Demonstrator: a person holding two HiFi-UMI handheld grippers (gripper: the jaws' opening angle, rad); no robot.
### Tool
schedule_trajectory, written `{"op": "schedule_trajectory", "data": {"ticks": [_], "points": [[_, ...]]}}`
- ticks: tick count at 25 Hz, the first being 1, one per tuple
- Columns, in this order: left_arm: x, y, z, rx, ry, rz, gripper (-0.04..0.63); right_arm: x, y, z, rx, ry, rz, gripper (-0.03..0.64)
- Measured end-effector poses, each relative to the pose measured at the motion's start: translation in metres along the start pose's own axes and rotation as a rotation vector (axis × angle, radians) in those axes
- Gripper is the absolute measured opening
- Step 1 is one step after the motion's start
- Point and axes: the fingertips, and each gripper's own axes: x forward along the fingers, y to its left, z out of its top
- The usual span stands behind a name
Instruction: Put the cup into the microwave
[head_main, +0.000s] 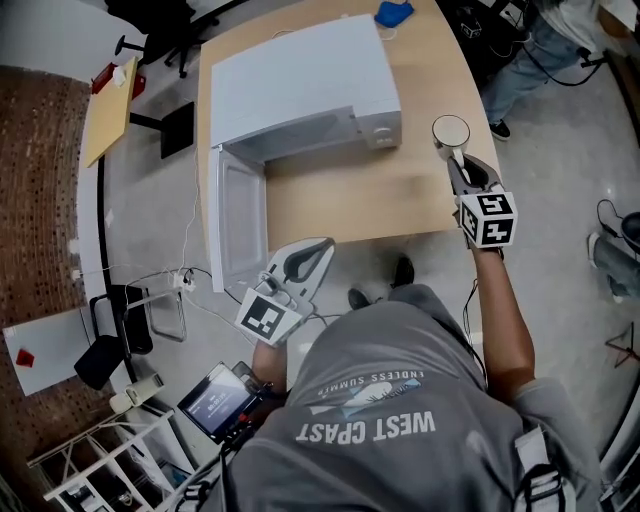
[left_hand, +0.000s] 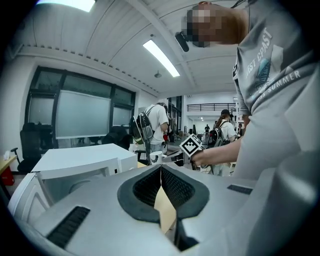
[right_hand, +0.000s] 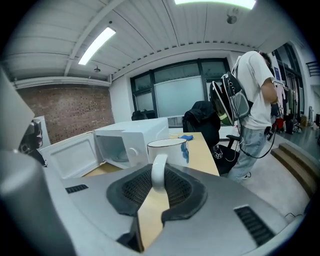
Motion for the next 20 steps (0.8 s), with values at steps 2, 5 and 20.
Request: {"op": "schedule_trajectory", "data": {"ticks": [2, 5, 20], "points": [[-0.008, 0.001, 0.003, 0.008, -0.013, -0.004, 0.020, -0.010, 0.013, 0.011, -0.005, -0.018, 0.012, 0.075], [-0.021, 0.004, 0.004, 0.017, -0.028, -0.005, 0.020, -0.025, 0.035, 0.027, -0.014, -0.044, 0.029, 0.075], [-0.078, 0.017, 0.004, 0.015, -0.105, -0.012, 0.020, -0.082, 0.134, 0.079, -0.066, -0.125, 0.122, 0.075]]}}
